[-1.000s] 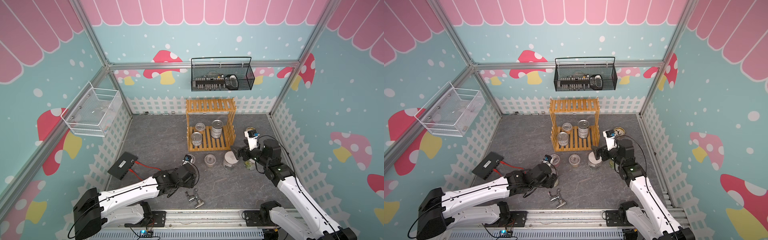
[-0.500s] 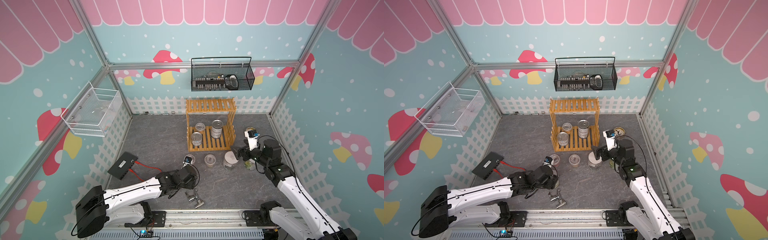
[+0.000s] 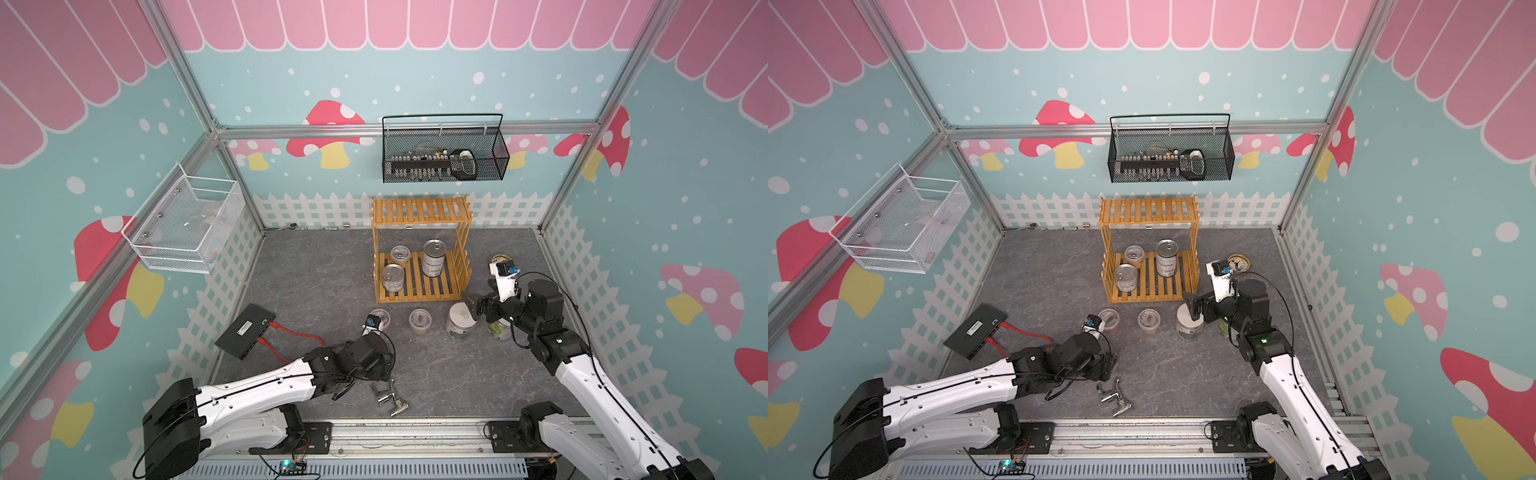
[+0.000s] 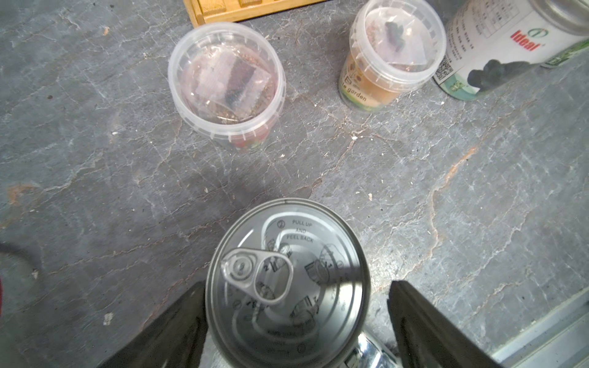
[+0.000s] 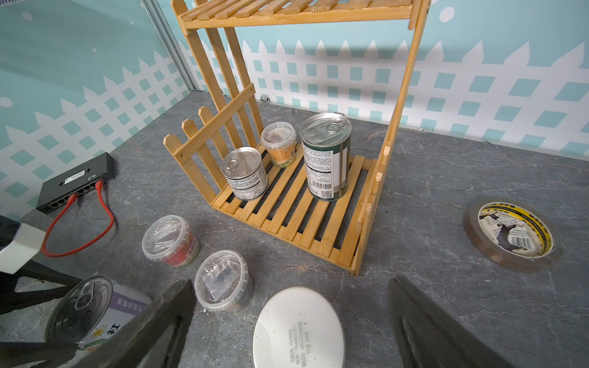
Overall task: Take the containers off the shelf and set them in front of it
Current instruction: 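Place the container at the center of the board, then pick up a container from the shelf.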
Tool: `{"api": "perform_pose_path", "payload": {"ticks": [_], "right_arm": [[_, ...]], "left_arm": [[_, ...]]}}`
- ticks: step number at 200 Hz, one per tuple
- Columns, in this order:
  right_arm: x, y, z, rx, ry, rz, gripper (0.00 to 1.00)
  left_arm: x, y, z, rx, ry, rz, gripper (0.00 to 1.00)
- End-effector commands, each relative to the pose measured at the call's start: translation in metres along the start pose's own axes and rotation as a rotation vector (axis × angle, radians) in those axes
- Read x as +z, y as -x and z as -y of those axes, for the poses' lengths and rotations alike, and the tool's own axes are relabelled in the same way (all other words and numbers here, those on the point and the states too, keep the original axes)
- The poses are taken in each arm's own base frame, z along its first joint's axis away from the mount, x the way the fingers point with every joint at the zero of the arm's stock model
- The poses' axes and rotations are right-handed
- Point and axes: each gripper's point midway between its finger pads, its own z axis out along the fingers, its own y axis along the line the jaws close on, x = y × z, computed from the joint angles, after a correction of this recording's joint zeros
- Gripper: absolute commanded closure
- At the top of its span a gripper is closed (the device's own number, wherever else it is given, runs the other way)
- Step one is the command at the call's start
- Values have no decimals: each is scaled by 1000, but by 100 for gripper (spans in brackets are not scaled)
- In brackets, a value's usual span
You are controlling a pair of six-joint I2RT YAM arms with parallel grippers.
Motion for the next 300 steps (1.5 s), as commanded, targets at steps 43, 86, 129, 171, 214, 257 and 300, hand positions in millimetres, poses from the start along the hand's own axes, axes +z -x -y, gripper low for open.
{"api": "perform_pose_path", "payload": {"ticks": [43, 86, 129, 171, 214, 257, 300], "right_arm": [[-3, 6, 1, -15, -7, 28, 1], [-4, 10, 1, -14, -12, 39, 1], [-6, 13, 8, -3, -51, 51, 1], [-5, 12, 10, 2, -64, 49, 1], [0, 12, 9, 9, -47, 47, 1], [4, 11, 7, 25, -24, 45, 1], [5, 12, 5, 32, -11, 50, 1]], "left_arm": [[-28, 65, 11, 33, -16, 162, 4], [-22, 126, 22, 41, -22, 254, 4], [23, 164, 27, -19, 92, 250, 4], [63, 180, 7, -126, 239, 227, 5], [99, 182, -13, -186, 330, 175, 4], [116, 198, -15, -241, 345, 191, 4], [128, 205, -29, -281, 399, 206, 4]]}}
